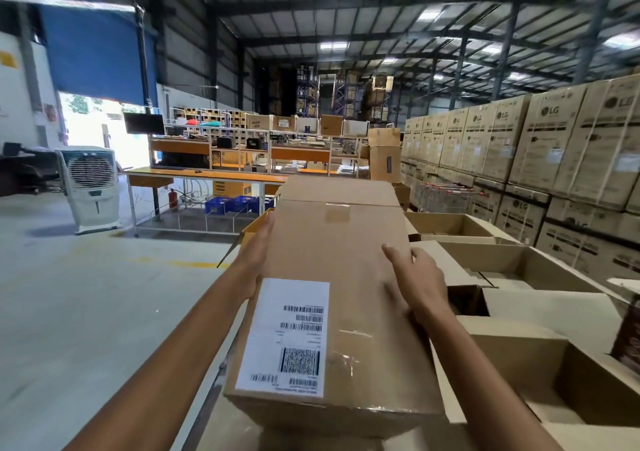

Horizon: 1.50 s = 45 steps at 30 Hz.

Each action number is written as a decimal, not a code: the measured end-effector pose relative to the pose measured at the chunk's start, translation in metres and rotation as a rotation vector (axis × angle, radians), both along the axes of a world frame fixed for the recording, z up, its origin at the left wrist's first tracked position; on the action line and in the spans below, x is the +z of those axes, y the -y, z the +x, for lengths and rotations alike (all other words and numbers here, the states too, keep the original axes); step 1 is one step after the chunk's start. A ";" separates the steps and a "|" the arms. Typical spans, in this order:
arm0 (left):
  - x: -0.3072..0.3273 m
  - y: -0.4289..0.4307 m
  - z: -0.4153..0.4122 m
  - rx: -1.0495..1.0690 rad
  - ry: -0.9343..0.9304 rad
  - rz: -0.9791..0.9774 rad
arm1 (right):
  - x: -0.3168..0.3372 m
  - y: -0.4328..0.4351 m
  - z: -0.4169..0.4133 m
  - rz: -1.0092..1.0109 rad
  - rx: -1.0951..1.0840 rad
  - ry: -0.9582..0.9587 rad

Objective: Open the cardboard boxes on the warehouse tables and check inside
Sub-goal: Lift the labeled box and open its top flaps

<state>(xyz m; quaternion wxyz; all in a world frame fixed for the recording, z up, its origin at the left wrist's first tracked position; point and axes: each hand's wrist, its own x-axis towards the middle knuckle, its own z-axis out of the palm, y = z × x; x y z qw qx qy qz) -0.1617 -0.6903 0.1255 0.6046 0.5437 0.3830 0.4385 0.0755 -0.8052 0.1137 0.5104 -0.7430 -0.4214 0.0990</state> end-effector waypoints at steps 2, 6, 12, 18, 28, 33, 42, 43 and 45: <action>-0.001 0.012 -0.007 0.013 0.135 0.063 | 0.001 0.014 -0.011 0.154 0.009 0.009; -0.034 0.033 -0.020 0.052 0.316 0.094 | -0.026 0.034 -0.031 0.354 0.016 -0.021; -0.109 0.050 -0.037 0.146 0.414 0.003 | -0.098 0.056 -0.050 0.506 -0.088 -0.073; -0.135 0.069 -0.042 0.232 0.394 -0.042 | -0.147 0.072 -0.052 0.504 -0.201 -0.137; -0.152 0.079 -0.060 0.173 0.170 -0.116 | -0.174 0.084 -0.051 0.394 -0.166 -0.388; -0.136 0.081 -0.063 0.031 0.140 -0.111 | -0.149 0.085 -0.050 0.338 -0.064 -0.511; -0.054 0.081 -0.046 0.008 0.128 0.124 | -0.035 0.088 -0.056 0.530 0.204 -0.494; -0.049 0.081 -0.047 0.054 0.151 0.174 | -0.028 0.089 -0.057 0.549 0.224 -0.531; -0.043 0.079 -0.052 0.092 0.190 0.254 | -0.021 0.093 -0.054 0.547 0.319 -0.673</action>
